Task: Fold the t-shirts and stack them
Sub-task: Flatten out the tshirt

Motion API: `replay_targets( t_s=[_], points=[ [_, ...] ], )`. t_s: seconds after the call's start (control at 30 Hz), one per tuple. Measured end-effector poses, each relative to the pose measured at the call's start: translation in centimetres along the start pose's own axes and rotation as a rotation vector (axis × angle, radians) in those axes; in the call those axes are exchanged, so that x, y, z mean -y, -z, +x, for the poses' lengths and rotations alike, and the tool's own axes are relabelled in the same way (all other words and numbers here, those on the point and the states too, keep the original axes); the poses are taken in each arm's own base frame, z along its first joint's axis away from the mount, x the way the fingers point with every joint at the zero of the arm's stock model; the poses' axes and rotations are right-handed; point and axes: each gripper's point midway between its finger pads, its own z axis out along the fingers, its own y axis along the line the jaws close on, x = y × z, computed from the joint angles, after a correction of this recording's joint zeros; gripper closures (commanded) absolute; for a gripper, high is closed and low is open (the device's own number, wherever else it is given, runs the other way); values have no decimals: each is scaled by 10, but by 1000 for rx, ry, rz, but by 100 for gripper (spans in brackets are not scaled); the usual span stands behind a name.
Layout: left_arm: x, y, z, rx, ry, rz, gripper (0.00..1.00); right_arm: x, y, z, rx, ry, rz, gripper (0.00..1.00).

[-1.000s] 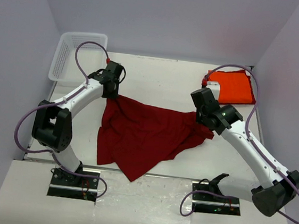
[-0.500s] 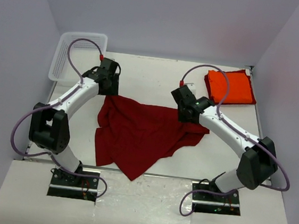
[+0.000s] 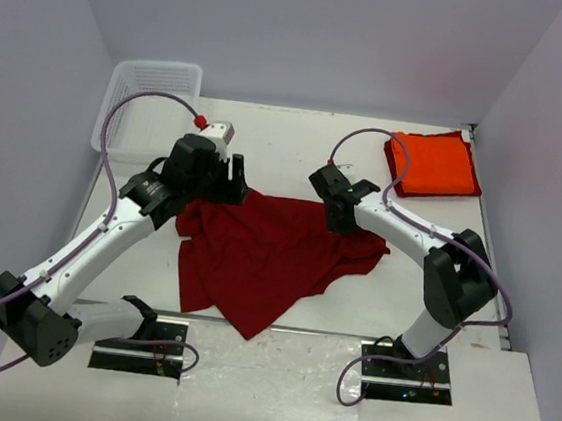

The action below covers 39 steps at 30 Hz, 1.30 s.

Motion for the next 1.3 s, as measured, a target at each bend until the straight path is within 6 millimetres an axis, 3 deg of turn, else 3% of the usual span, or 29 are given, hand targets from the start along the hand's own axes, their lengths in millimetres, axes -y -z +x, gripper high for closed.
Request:
replay_targets(
  t_s=[0.13,0.3,0.67,0.83,1.0,1.13,1.3],
  points=[
    [-2,4,41,-78,13,38,38,-4,-13,9,-28,-9,12,98],
    [-12,5,67,-128,13,21,38,-5,-22,25,-71,-20,13,93],
    [-9,15,66,-107,14,53,38,-8,-31,41,-99,-38,-2,79],
    [-7,13,72,-125,15,67,38,-15,-31,46,-102,-29,-30,64],
    [-7,11,78,-143,16,75,38,-29,-20,42,-72,-7,-66,54],
    [-7,9,83,-154,16,77,38,-41,-9,34,-26,-7,-101,32],
    [-6,9,90,-173,19,96,39,-50,2,22,62,-57,-116,32]
  ],
)
